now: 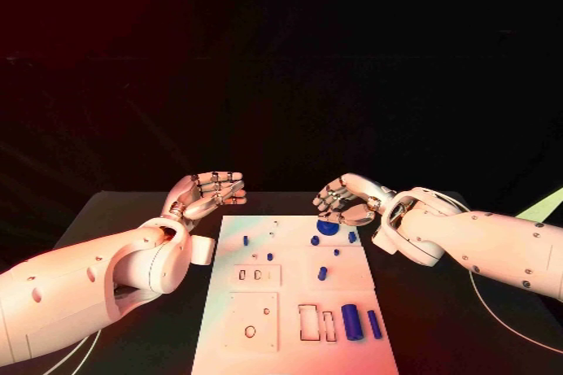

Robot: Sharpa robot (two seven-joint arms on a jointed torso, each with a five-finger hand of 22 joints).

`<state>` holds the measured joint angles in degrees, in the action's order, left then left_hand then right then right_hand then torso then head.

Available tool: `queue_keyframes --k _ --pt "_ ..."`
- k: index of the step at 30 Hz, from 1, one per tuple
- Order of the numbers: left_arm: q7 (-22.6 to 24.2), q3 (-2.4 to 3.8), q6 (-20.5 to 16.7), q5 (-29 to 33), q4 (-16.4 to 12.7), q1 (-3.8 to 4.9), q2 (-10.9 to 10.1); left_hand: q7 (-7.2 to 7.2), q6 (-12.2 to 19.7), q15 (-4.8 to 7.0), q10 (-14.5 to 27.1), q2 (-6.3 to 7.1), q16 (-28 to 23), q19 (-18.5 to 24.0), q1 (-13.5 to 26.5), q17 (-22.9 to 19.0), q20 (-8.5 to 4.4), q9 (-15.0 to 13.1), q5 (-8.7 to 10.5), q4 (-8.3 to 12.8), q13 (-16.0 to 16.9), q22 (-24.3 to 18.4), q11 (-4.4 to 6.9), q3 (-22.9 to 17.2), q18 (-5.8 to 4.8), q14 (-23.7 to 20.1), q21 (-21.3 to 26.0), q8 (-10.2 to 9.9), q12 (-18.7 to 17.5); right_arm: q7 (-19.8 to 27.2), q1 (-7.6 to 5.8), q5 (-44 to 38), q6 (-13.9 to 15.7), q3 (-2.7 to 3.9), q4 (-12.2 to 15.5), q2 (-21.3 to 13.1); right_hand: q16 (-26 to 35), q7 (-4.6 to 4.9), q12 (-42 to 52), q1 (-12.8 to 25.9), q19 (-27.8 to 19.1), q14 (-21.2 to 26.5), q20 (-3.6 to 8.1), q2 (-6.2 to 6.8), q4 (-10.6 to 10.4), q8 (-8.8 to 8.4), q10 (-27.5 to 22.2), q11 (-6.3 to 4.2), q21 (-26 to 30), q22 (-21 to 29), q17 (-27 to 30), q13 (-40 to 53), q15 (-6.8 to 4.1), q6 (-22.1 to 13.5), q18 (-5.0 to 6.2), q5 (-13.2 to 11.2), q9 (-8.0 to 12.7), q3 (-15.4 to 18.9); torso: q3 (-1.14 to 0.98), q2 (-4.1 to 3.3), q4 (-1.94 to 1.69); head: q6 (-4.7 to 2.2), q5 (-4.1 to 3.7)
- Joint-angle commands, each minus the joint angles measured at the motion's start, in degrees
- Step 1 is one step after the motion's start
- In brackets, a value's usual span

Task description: Assemble the parts on the task board

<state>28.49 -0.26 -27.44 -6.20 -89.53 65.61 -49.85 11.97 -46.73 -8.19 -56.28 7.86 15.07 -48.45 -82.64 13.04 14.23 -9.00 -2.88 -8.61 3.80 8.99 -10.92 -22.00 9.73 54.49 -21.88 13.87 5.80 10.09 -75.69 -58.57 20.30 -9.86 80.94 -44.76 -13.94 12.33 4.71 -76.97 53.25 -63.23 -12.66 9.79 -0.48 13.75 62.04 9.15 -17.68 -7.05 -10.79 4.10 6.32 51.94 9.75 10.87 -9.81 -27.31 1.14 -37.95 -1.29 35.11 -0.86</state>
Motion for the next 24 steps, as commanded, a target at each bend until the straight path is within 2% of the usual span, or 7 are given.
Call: queue_keyframes --k 1,4,8,9,12,17,24 --pt "0.80 0.25 1.77 -1.16 -1.48 0.23 -0.57 1.99 -0.47 -0.12 -0.33 0.26 0.13 -0.38 -0.20 0.09 0.07 -0.07 -0.25 0.12 0.05 0.06 0.01 -0.33 0.82 0.31 -0.24 0.24 -0.22 -7.49 -0.23 -17.85 -5.74 0.02 0.78 -0.14 -10.12 -2.06 -0.69 -0.27 10.14 -13.65 4.72 2.66 -0.31 1.55 7.08 -2.90 -10.53 -5.78 -9.73 1.14 -4.61 3.21 0.71 -0.60 -1.61 0.15 0.22 -1.39 -0.44 -0.27 -0.44" --pt "0.86 0.45 1.84 -1.16 -2.92 0.29 -1.38 2.00 -0.42 -0.16 -0.33 0.36 -0.13 -0.71 -0.15 0.17 -0.03 -0.05 -0.25 0.20 0.02 0.16 -0.01 -0.49 0.80 0.03 -0.53 0.20 -0.46 -10.32 -0.34 -23.35 -6.89 0.03 1.34 -0.15 -17.69 -2.46 -1.07 0.22 11.13 -14.86 5.90 3.99 -1.60 1.18 7.00 -3.33 -16.44 -10.09 -17.57 1.71 -5.31 2.99 0.42 -0.73 -2.16 -0.08 0.33 -2.03 -0.54 -0.56 -0.77" --pt "0.92 0.83 1.87 -1.12 -4.51 0.39 -2.25 2.18 -0.05 -0.20 -0.07 0.56 -0.56 -1.89 0.08 0.45 -0.30 0.05 -0.25 0.39 -0.04 0.57 -0.17 -0.76 0.77 -0.28 -1.58 -0.05 -1.14 -12.77 -0.39 -28.17 -7.49 0.03 1.56 0.13 -28.49 -2.46 -0.64 -0.02 10.89 -14.91 5.77 4.50 -3.26 1.08 2.67 -3.09 -23.80 -16.60 -25.98 2.31 -4.98 2.64 0.34 -0.93 -2.99 1.67 0.45 -2.76 -0.62 -0.66 -1.15" --pt "0.91 0.92 1.92 -1.08 -4.89 0.42 -2.47 2.18 -0.01 -0.20 -0.04 0.56 -0.60 -1.98 0.10 0.48 -0.32 0.06 -0.25 0.40 -0.04 0.61 -0.18 -0.78 0.76 -0.30 -1.67 -0.07 -1.20 -13.29 -0.40 -29.12 -7.57 0.03 1.60 0.23 -32.15 -2.49 -0.51 -0.19 12.90 -15.57 5.73 4.46 -3.61 1.08 2.43 -3.08 -28.88 -22.80 -28.93 2.47 -5.08 2.57 -0.45 -0.84 -3.15 2.06 0.47 -2.91 -0.63 -0.69 -1.08" --pt "0.88 1.09 2.03 -0.92 -5.74 0.53 -3.00 2.21 0.08 -0.21 0.05 0.59 -0.68 -2.13 0.16 0.54 -0.36 0.09 -0.24 0.43 -0.05 0.68 -0.20 -0.80 0.74 -0.35 -1.84 -0.12 -1.34 -14.48 -0.40 -31.27 -7.68 0.03 1.76 0.48 -43.22 -2.60 -0.27 -0.70 16.15 -17.27 5.66 4.47 -4.72 1.06 2.00 -3.07 -39.18 -35.41 -38.68 2.98 -5.10 2.30 -1.92 -0.71 -3.63 2.94 0.52 -3.33 -0.70 -0.70 -1.03" --pt "0.84 1.24 2.18 -0.65 -6.70 0.76 -3.69 2.24 0.17 -0.21 0.12 0.65 -0.73 -2.33 0.24 0.60 -0.40 0.11 -0.24 0.46 -0.05 0.76 -0.23 -0.81 0.74 -0.36 -2.05 -0.17 -1.47 -15.77 -0.36 -33.31 -7.78 0.02 1.60 1.10 -52.71 -2.68 -0.08 -1.25 20.34 -20.12 5.78 4.40 -5.90 1.01 1.74 -3.07 -48.77 -47.91 -47.60 3.42 -4.97 1.95 -3.53 -0.68 -4.08 3.77 0.65 -3.80 -0.81 -0.67 -1.11" --pt "0.80 1.31 2.41 -0.40 -7.17 0.96 -4.07 2.26 0.21 -0.19 0.15 0.66 -0.74 -2.51 0.31 0.68 -0.44 0.12 -0.24 0.47 -0.05 0.84 -0.25 -0.81 0.74 -0.30 -2.24 -0.20 -1.56 -16.40 -0.19 -34.25 -7.51 0.01 0.76 2.21 -56.98 -2.67 0.03 -1.73 22.41 -21.43 5.78 4.25 -6.70 1.14 1.71 -3.08 -53.29 -54.05 -51.75 3.66 -4.96 2.03 -4.38 -0.50 -4.45 3.84 0.79 -4.22 -0.99 -0.68 -1.21"
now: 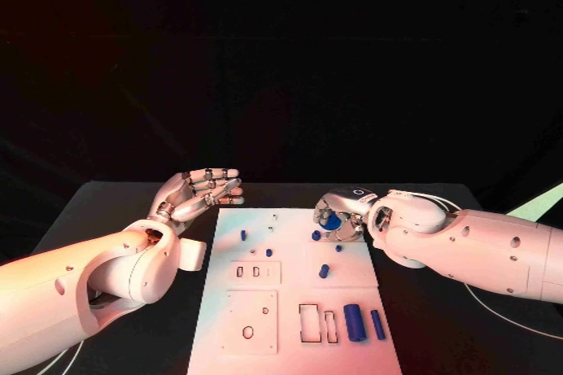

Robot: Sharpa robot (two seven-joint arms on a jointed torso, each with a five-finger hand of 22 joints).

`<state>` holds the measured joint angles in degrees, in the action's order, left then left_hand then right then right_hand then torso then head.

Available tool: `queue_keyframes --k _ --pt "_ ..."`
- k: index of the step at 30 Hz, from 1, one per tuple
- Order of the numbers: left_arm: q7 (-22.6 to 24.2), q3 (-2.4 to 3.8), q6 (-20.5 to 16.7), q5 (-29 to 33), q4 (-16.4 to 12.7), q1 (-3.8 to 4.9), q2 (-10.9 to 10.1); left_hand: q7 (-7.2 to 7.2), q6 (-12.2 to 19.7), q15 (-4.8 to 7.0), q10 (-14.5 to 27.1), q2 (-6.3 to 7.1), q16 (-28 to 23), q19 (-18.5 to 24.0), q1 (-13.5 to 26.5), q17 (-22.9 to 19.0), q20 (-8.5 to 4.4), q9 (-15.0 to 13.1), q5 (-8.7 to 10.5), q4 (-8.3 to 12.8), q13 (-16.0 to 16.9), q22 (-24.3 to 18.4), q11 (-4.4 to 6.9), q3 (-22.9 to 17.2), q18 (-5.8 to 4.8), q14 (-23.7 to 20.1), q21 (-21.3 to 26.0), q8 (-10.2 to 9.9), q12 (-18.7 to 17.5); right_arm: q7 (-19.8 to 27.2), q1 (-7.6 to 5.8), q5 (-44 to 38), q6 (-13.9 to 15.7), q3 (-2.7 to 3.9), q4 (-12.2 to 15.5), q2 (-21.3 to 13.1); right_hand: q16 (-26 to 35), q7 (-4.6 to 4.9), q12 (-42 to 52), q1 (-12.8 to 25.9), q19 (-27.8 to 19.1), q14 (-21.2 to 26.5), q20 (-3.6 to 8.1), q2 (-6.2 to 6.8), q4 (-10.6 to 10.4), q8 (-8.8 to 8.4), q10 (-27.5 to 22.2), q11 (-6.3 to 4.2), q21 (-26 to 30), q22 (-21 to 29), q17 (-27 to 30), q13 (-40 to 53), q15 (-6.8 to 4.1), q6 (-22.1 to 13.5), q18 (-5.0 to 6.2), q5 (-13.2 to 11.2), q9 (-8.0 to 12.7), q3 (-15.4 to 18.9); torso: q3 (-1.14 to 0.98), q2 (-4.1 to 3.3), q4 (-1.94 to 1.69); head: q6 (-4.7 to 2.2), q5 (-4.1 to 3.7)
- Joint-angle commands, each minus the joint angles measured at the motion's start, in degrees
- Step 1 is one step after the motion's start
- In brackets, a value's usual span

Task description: Assemble the parts on the task board

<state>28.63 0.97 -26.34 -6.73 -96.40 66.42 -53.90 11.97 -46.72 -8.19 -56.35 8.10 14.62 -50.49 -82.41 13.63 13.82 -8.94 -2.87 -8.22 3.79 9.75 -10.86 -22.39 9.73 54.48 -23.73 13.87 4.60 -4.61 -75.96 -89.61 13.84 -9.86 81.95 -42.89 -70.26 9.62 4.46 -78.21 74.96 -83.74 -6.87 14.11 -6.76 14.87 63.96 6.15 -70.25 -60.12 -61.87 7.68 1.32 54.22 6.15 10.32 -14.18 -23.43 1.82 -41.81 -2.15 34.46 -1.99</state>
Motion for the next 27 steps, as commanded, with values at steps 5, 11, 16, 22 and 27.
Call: queue_keyframes --k 5,11,16,22,27 --pt "0.57 0.09 1.62 0.23 -0.36 0.20 -0.13 2.28 0.22 -0.18 0.23 0.43 -0.29 -0.54 0.12 0.13 -0.05 0.06 -0.25 0.07 -0.03 0.11 -0.32 -0.41 0.74 -0.27 -0.47 -0.21 -0.40 -1.80 0.23 -3.31 -0.94 0.00 -1.16 1.39 -2.57 0.01 0.51 -0.74 1.69 -1.56 0.02 -0.34 -0.81 0.21 0.31 -0.17 -2.63 -3.61 -2.61 0.22 -0.02 0.08 -1.15 0.10 -0.31 -0.58 0.23 -0.57 -0.28 -0.22 -0.10" --pt "0.43 0.10 1.90 0.34 -0.32 0.23 -0.46 2.33 0.30 -0.18 0.31 0.44 -0.31 -0.69 0.15 0.21 -0.09 0.08 -0.25 0.12 -0.04 0.18 -0.35 -0.43 0.73 -0.23 -0.65 -0.25 -0.51 -1.78 0.42 -3.15 -1.42 -0.03 -2.03 2.05 -3.75 0.12 0.71 -0.61 2.89 -1.79 0.03 -0.78 -1.50 0.27 1.02 -0.19 -4.72 -6.61 -3.71 0.30 -0.03 0.19 -1.63 0.62 -0.50 -1.63 0.27 -0.73 -0.43 -0.20 0.05" --pt "0.35 0.10 1.98 0.47 -0.31 0.24 -0.87 2.37 0.37 -0.18 0.38 0.43 -0.34 -0.74 0.08 0.25 -0.12 0.09 -0.25 0.21 -0.04 0.23 -0.37 -0.49 0.72 -0.23 -0.75 -0.29 -0.59 -1.70 0.66 -3.07 -2.15 -0.05 -2.51 2.39 -4.75 0.04 0.78 -0.70 3.63 -1.98 0.03 -0.78 -1.77 0.53 1.66 -0.28 -6.06 -8.53 -4.69 0.26 -0.07 0.67 -1.92 0.66 -0.77 -2.65 0.25 -0.82 -0.35 -0.14 0.05" --pt "0.24 0.10 2.02 0.62 -0.29 0.26 -1.05 2.41 0.44 -0.20 0.46 0.44 -0.38 -0.76 0.05 0.29 -0.13 0.11 -0.25 0.27 -0.05 0.26 -0.40 -0.52 0.70 -0.26 -0.82 -0.33 -0.65 -1.48 0.92 -3.02 -2.80 -0.07 -2.96 2.87 -5.82 -0.53 0.89 -0.91 4.21 -2.17 0.23 -0.69 -1.85 1.08 2.73 -0.68 -7.30 -10.35 -5.68 0.18 -0.28 1.53 -2.16 0.72 -1.27 -3.99 0.24 -0.90 -0.35 -0.02 0.21" --pt "0.14 0.10 2.11 0.66 -0.30 0.28 -1.05 2.46 0.51 -0.21 0.53 0.44 -0.42 -0.77 0.06 0.32 -0.14 0.12 -0.25 0.30 -0.05 0.27 -0.44 -0.54 0.68 -0.29 -0.87 -0.37 -0.71 -1.36 1.00 -2.91 -3.20 -0.11 -3.21 3.05 -6.06 -0.69 0.90 -0.91 4.36 -2.22 0.33 -0.63 -1.86 1.22 3.02 -0.79 -7.61 -10.82 -5.90 0.15 -0.37 1.71 -2.23 0.66 -1.42 -4.31 0.27 -0.96 -0.41 0.14 0.18"
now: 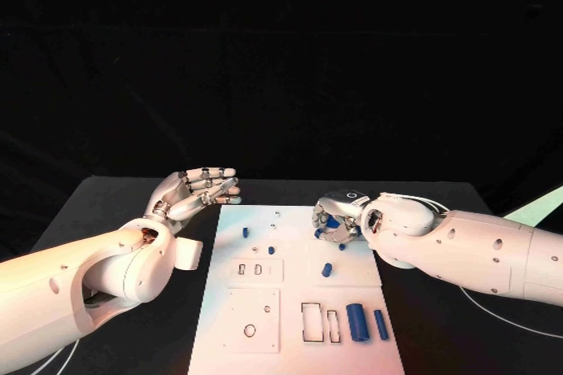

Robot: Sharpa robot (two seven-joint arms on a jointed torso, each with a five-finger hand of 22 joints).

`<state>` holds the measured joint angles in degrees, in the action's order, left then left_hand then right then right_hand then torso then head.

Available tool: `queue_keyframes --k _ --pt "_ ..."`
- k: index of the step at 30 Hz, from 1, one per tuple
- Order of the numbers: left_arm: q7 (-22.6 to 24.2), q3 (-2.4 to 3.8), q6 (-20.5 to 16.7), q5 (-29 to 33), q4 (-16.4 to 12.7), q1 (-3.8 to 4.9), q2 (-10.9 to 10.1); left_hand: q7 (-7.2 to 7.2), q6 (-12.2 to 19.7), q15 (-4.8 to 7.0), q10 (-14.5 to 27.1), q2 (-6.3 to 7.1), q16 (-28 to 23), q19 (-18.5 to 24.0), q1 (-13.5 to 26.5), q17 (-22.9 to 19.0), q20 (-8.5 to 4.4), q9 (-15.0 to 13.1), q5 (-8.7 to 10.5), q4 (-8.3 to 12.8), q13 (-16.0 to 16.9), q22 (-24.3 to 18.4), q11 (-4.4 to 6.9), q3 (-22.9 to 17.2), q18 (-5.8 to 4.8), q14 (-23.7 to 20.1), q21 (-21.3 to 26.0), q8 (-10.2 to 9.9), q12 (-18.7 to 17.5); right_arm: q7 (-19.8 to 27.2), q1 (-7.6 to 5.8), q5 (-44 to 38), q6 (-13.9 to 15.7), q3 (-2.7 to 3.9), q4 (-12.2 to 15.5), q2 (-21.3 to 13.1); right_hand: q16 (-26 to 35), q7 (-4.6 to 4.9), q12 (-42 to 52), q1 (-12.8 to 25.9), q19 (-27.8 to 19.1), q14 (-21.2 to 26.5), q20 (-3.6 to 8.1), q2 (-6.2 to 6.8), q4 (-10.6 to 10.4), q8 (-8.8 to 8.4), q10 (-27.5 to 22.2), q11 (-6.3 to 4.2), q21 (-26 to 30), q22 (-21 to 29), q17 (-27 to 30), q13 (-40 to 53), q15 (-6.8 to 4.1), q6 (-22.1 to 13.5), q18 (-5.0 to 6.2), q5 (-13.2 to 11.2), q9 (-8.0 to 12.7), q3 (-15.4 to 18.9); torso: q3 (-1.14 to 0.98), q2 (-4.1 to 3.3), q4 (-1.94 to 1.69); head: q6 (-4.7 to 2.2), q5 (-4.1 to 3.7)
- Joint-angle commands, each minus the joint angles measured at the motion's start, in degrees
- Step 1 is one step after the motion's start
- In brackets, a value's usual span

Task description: Assemble the parts on the task board

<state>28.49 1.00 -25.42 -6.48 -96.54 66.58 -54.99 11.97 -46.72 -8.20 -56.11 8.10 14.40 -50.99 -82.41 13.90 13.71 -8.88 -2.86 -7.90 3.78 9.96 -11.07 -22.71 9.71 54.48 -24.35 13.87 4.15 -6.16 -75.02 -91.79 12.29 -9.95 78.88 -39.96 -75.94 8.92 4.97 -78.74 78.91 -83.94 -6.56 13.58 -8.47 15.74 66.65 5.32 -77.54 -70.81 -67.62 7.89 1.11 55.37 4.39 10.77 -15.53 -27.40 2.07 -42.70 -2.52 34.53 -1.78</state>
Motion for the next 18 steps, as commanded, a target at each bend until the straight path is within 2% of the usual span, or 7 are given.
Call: queue_keyframes --k 1,5,9,14,18 --pt "0.26 0.06 1.22 0.41 -0.15 0.13 0.04 2.46 0.51 -0.21 0.30 0.44 -0.19 -0.26 0.06 0.05 -0.03 0.07 -0.26 -0.02 -0.05 0.06 -0.23 -0.22 0.69 -0.29 -0.26 -0.37 -0.26 0.23 0.07 -0.68 -1.68 -0.03 -0.19 0.16 -0.41 0.01 0.37 -0.28 0.43 -2.01 0.04 0.00 -0.20 0.35 0.38 0.04 -0.38 -0.23 -0.13 -0.08 -0.17 0.55 -0.48 0.14 -0.09 -0.37 0.01 -0.07 -0.04 0.08 -0.03" --pt "0.13 0.06 1.30 0.42 -0.03 0.19 0.04 2.50 0.57 -0.23 0.36 0.45 -0.23 -0.25 0.08 0.07 -0.04 0.08 -0.25 0.00 -0.05 0.08 -0.26 -0.23 0.67 -0.32 -0.29 -0.40 -0.30 0.33 0.13 -0.58 -1.49 -0.05 -0.27 0.30 -0.61 -0.02 0.26 0.20 0.47 -2.01 0.08 0.15 -0.53 0.39 0.52 0.01 -0.59 -0.56 -0.26 -0.16 -0.20 0.54 -0.53 -0.40 -0.24 -0.52 0.00 -0.17 -0.03 0.17 -0.04" --pt "0.05 0.06 1.36 0.42 0.11 0.23 0.09 2.50 0.57 -0.23 0.36 0.45 -0.23 -0.25 0.08 0.07 -0.04 0.08 -0.25 0.00 -0.05 0.08 -0.26 -0.23 0.67 -0.32 -0.29 -0.40 -0.30 0.43 0.18 -0.44 -0.30 -0.06 -0.30 0.39 -1.37 -0.44 0.52 0.34 1.27 -2.18 0.17 -0.19 -0.78 0.93 1.62 -0.38 -1.72 -2.31 -1.10 -0.10 -0.53 1.22 -0.83 -0.96 -0.71 -1.14 -0.03 -0.17 -0.10 0.30 -0.01" --pt "-0.10 0.06 1.45 0.43 0.19 0.29 0.12 2.50 0.57 -0.23 0.36 0.45 -0.23 -0.25 0.08 0.07 -0.04 0.08 -0.25 0.00 -0.05 0.08 -0.26 -0.23 0.67 -0.32 -0.29 -0.40 -0.30 0.24 0.21 -0.37 1.02 -0.07 -0.35 0.49 -2.23 -1.28 0.87 -0.38 2.34 -2.34 0.55 -1.52 -0.35 2.29 3.46 -1.14 -3.21 -4.60 -1.87 0.03 -1.20 2.70 -1.23 -1.08 -1.85 -2.54 0.03 -0.24 -0.06 0.24 -0.02" --pt "-0.20 0.06 1.52 0.43 0.25 0.33 0.20 2.54 0.64 -0.27 0.45 0.42 -0.29 -0.22 0.10 0.10 -0.03 0.10 -0.25 0.02 -0.05 0.09 -0.30 -0.26 0.65 -0.38 -0.34 -0.45 -0.35 -0.35 0.22 -0.46 2.12 -0.07 -0.41 0.67 -2.65 -1.56 0.81 -0.92 2.77 -2.41 0.77 -2.31 0.23 2.99 4.27 -1.46 -3.84 -5.58 -2.25 0.06 -1.48 3.20 -1.40 -1.33 -2.59 -3.29 0.03 -0.27 -0.05 0.34 -0.02"
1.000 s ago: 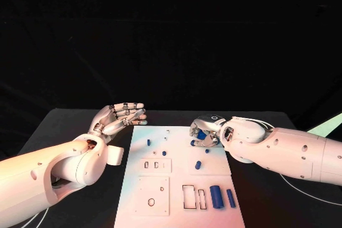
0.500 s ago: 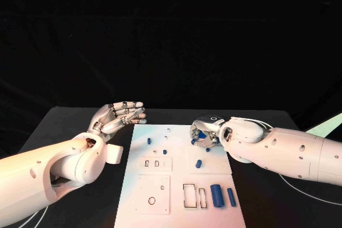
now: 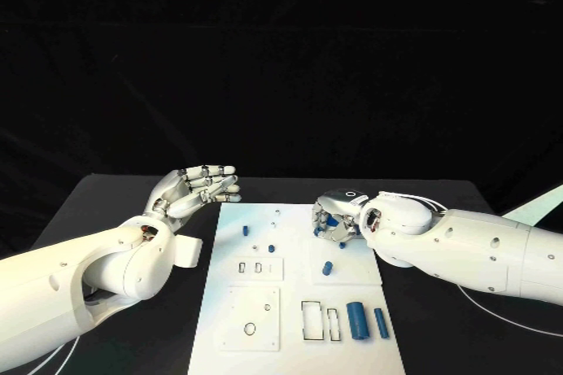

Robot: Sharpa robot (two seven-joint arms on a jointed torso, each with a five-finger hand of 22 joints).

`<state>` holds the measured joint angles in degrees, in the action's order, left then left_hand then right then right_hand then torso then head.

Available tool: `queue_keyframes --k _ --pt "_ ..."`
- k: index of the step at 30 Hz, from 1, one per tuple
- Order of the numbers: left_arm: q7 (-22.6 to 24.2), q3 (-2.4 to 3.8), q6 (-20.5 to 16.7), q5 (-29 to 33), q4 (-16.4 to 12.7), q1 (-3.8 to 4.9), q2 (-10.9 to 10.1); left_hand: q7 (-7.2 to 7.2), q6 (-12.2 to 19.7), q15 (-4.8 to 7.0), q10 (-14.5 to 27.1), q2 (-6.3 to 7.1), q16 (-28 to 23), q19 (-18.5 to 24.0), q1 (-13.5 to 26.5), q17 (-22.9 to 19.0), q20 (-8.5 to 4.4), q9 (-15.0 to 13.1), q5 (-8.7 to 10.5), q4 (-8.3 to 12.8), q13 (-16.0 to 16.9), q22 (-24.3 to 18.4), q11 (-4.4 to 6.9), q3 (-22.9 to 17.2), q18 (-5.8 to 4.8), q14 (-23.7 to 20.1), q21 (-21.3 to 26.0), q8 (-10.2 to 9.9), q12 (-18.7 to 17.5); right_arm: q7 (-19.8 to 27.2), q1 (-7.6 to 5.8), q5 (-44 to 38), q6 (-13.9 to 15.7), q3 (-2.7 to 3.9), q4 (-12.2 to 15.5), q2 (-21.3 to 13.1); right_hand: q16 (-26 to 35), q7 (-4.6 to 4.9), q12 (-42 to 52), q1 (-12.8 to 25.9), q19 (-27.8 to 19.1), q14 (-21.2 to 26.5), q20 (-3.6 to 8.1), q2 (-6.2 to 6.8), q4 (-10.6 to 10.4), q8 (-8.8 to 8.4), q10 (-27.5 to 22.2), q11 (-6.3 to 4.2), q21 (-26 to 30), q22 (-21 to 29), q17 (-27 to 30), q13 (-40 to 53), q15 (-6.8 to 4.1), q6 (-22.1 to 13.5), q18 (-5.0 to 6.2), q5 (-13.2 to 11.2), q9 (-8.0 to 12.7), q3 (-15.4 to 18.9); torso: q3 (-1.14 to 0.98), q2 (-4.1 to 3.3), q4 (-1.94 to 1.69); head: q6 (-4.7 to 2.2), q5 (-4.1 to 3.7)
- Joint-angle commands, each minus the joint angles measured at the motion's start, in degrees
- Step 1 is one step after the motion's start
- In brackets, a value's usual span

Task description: Assemble the parts on the task board

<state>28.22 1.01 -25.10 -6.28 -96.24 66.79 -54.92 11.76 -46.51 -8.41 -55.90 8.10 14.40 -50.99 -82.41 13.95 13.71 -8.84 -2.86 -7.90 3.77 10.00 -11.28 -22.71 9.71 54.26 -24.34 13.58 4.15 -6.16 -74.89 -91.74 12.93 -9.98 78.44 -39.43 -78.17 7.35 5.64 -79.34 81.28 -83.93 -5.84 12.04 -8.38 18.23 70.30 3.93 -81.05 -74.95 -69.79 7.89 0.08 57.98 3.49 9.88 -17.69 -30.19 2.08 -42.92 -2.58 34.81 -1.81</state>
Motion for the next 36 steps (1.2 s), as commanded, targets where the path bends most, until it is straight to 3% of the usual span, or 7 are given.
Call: queue_keyframes --k 1,3,10,17,20,25,36 --pt "0.05 0.05 1.21 0.24 -0.04 0.13 0.14 2.75 0.43 -0.05 0.23 0.42 -0.29 -0.23 0.10 0.05 -0.04 0.05 -0.25 0.02 -0.05 0.05 -0.09 -0.26 0.65 -0.16 -0.34 -0.16 -0.35 -0.46 0.08 -0.52 1.81 -0.04 0.07 0.15 -0.47 -0.04 0.01 -0.38 0.43 -2.39 0.13 -0.96 0.35 0.72 0.88 -0.12 -0.42 -1.60 -0.05 0.08 -0.54 0.63 -0.52 -1.20 -0.73 -0.77 0.01 -0.04 0.04 0.11 0.04" --pt "-0.02 0.05 1.25 0.24 -0.01 0.14 0.15 2.78 0.47 -0.06 0.28 0.37 -0.31 -0.21 0.11 0.07 -0.04 0.06 -0.25 0.03 -0.05 0.06 -0.11 -0.29 0.64 -0.18 -0.36 -0.18 -0.38 -0.84 0.09 -0.56 3.03 -0.04 0.18 0.19 -0.62 -0.15 -0.26 -0.57 0.53 -2.37 0.24 -1.35 0.77 1.09 1.35 -0.26 -0.64 -1.98 -0.07 0.12 -0.66 0.66 -0.57 -3.51 -1.30 -1.75 0.00 -0.03 0.02 0.12 0.05" --pt "-0.14 0.05 1.36 0.25 0.27 0.16 0.24 2.79 0.50 -0.07 0.32 0.32 -0.34 -0.19 0.10 0.09 -0.04 0.07 -0.26 0.04 -0.05 0.07 -0.13 -0.33 0.63 -0.19 -0.39 -0.20 -0.40 -2.53 0.09 -0.55 9.75 -0.01 0.76 0.52 -0.74 -0.21 -0.29 -0.44 0.84 -2.36 0.32 -1.50 1.07 1.55 2.00 -0.42 -1.03 -2.63 -0.10 0.26 -0.81 0.90 -0.69 -3.46 -1.86 -2.21 0.06 -0.04 -0.08 -0.31 -0.01" --pt "-0.15 0.05 1.48 0.36 0.66 0.22 0.40 2.81 0.53 -0.08 0.36 0.26 -0.36 -0.17 0.08 0.12 -0.04 0.07 -0.26 0.06 -0.05 0.07 -0.14 -0.38 0.62 -0.21 -0.41 -0.21 -0.42 -3.62 -0.08 -0.51 13.57 0.06 0.34 2.48 -0.63 -0.12 -0.43 -0.39 0.53 -2.30 0.34 -1.35 1.22 1.57 1.99 -0.39 -0.75 -2.20 0.18 0.26 -0.81 0.78 -0.58 -3.32 -2.00 -2.34 0.02 -0.21 -0.17 -0.71 0.07" --pt "-0.09 0.05 1.66 0.45 0.70 0.24 0.50 2.81 0.53 -0.09 0.37 0.23 -0.38 -0.14 0.08 0.13 -0.04 0.07 -0.26 0.07 -0.04 0.07 -0.14 -0.40 0.61 -0.22 -0.41 -0.22 -0.42 -4.00 -0.13 -0.50 14.38 0.09 -0.26 3.52 -0.62 -0.10 -0.45 -0.39 0.45 -2.29 0.34 -1.36 1.24 1.59 2.00 -0.38 -0.67 -2.08 0.20 0.26 -0.81 0.77 -0.55 -3.27 -2.03 -2.39 -0.02 -0.26 -0.22 -0.73 0.02" --pt "0.05 0.05 2.02 0.72 0.67 0.26 0.74 2.83 0.58 -0.16 0.42 0.13 -0.50 0.19 0.09 0.18 0.00 0.08 -0.26 0.11 -0.03 0.03 -0.17 -0.51 0.53 -0.36 -0.33 -0.24 -0.43 -4.64 -0.16 -0.32 14.93 0.13 -2.43 5.94 -0.65 0.06 -0.65 -0.24 0.34 -2.27 0.34 -1.30 1.33 1.57 1.91 -0.28 -0.58 -1.96 0.20 0.25 -0.76 0.57 -0.52 -3.08 -2.18 -2.59 0.18 -0.17 -0.09 -0.76 -0.12" --pt "0.05 0.05 2.28 0.85 0.51 0.34 1.38 2.92 0.59 -0.40 0.48 0.02 -0.94 1.98 0.32 0.47 0.25 0.08 -0.25 0.24 0.02 -0.34 -0.28 -0.87 0.34 -0.72 0.37 -0.25 -0.39 -4.12 0.39 0.60 14.79 0.14 -7.17 10.54 -0.69 0.12 -0.77 -0.22 0.36 -2.27 0.31 -1.21 1.49 1.55 1.89 -0.24 -0.62 -2.04 0.17 0.25 -0.71 0.40 -0.54 -2.95 -2.29 -2.75 0.21 -0.31 -0.28 -0.82 0.12"
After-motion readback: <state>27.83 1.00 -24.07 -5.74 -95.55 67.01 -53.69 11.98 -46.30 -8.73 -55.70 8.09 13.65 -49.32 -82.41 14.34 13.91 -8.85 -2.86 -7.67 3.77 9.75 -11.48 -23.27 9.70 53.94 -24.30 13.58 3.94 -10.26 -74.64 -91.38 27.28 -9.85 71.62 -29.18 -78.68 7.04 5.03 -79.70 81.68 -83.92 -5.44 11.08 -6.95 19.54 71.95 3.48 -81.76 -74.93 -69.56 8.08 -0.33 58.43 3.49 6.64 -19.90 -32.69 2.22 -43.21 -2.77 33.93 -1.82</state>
